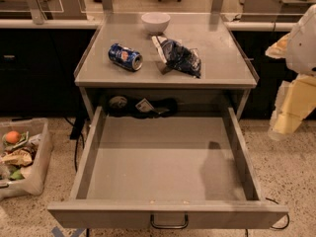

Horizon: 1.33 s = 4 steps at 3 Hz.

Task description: Place blue chip bag into top drawer

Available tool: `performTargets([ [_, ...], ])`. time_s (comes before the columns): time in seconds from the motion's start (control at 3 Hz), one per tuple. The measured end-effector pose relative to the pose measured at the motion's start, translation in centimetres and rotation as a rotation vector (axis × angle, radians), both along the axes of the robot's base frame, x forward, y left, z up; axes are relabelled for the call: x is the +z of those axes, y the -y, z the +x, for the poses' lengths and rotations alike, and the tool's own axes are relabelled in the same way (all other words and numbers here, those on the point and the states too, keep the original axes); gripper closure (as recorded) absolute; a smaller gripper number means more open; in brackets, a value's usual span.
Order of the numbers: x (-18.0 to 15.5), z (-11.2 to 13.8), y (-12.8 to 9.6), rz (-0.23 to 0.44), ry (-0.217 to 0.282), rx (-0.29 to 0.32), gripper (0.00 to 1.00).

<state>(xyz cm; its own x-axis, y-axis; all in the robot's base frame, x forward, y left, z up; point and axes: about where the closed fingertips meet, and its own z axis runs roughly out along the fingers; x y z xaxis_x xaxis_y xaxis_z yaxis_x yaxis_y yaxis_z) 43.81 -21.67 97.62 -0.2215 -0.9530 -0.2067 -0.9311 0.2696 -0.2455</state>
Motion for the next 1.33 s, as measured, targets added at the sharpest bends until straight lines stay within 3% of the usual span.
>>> performTargets([
  [0.33, 0.0, 0.1, 0.0, 0.001, 0.002, 0.0, 0.0],
  [0.67, -1.3, 4.3, -1.7, 0.034, -0.002, 0.032, 0.0],
  [1.0, -3.1, 11.0, -4.4, 0.082, -0.015, 0.055, 0.0],
  [1.33, -5.3, 17.1, -6.3, 0.122, -0.013, 0.041, 0.0],
])
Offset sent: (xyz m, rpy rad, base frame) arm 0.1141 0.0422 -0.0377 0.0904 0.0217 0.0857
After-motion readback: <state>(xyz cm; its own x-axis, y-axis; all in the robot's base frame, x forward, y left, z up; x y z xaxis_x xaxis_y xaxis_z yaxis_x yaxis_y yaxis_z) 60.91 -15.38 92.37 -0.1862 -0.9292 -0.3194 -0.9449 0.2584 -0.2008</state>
